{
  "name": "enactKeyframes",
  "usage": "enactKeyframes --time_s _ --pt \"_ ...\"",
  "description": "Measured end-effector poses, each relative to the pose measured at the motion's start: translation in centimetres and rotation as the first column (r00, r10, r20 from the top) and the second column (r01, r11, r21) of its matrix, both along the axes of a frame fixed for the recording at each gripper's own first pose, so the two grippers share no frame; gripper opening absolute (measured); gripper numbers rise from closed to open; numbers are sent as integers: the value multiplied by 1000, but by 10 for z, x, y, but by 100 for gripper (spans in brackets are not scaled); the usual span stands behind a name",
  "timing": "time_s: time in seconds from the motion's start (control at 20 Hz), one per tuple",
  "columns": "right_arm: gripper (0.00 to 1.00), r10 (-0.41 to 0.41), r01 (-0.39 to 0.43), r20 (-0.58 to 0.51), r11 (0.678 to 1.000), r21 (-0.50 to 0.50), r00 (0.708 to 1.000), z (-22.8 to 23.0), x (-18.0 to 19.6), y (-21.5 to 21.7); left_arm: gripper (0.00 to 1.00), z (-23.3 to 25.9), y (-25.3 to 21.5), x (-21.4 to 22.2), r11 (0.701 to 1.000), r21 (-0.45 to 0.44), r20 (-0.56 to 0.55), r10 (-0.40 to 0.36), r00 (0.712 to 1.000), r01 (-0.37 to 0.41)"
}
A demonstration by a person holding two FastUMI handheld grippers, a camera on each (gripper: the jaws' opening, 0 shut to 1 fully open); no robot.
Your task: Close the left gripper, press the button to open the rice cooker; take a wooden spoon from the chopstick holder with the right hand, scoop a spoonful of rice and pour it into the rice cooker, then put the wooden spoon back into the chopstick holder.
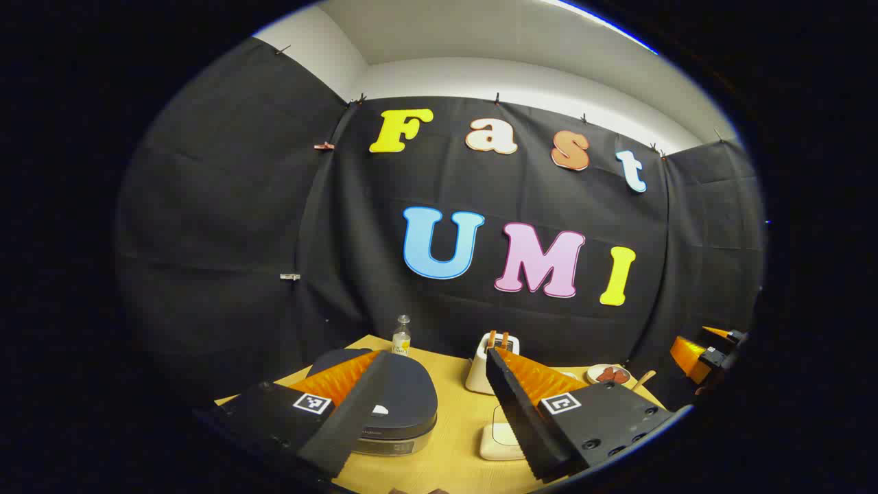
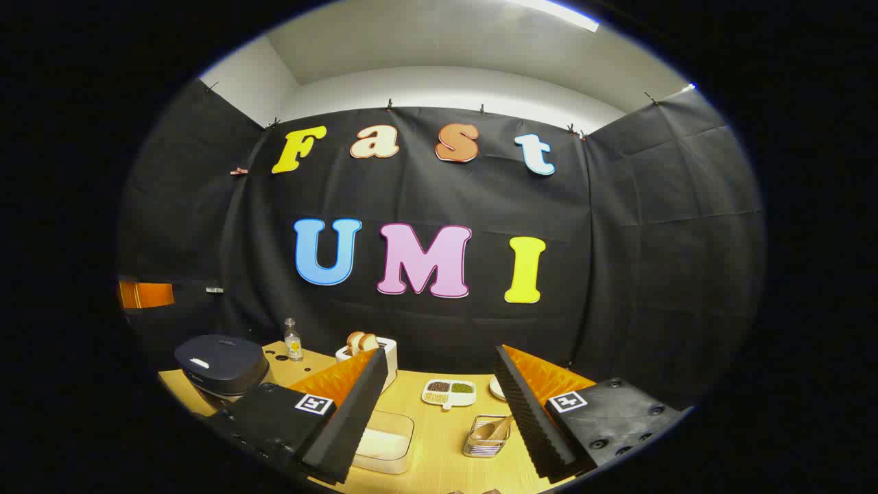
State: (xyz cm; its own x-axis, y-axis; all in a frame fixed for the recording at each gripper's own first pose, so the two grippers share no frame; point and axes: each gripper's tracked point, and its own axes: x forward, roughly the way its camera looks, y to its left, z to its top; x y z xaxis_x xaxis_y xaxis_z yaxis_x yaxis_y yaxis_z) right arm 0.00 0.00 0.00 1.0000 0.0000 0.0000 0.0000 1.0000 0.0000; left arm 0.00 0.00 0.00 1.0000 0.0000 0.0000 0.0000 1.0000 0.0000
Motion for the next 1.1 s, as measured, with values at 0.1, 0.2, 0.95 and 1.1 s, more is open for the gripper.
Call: enactKeyframes --time_s 0.1,0.2,0.95,1.1 --pt "98 -23 23 -1 1000 -1 1000 0 7 -10 95 -7 3 3 1000 18 -9 9 1000 -9" --pt "98 -53 53 -10 998 17 999 2 7 -10 95 -8 3 5 999 25 -5 -22 1000 22" --pt "98 -236 238 -61 971 33 970 0 -54 25 95 -14 51 4 982 75 -41 -171 984 173" --pt "98 -237 238 -49 971 12 970 5 -56 32 95 -13 56 0 981 73 -37 -179 983 182"
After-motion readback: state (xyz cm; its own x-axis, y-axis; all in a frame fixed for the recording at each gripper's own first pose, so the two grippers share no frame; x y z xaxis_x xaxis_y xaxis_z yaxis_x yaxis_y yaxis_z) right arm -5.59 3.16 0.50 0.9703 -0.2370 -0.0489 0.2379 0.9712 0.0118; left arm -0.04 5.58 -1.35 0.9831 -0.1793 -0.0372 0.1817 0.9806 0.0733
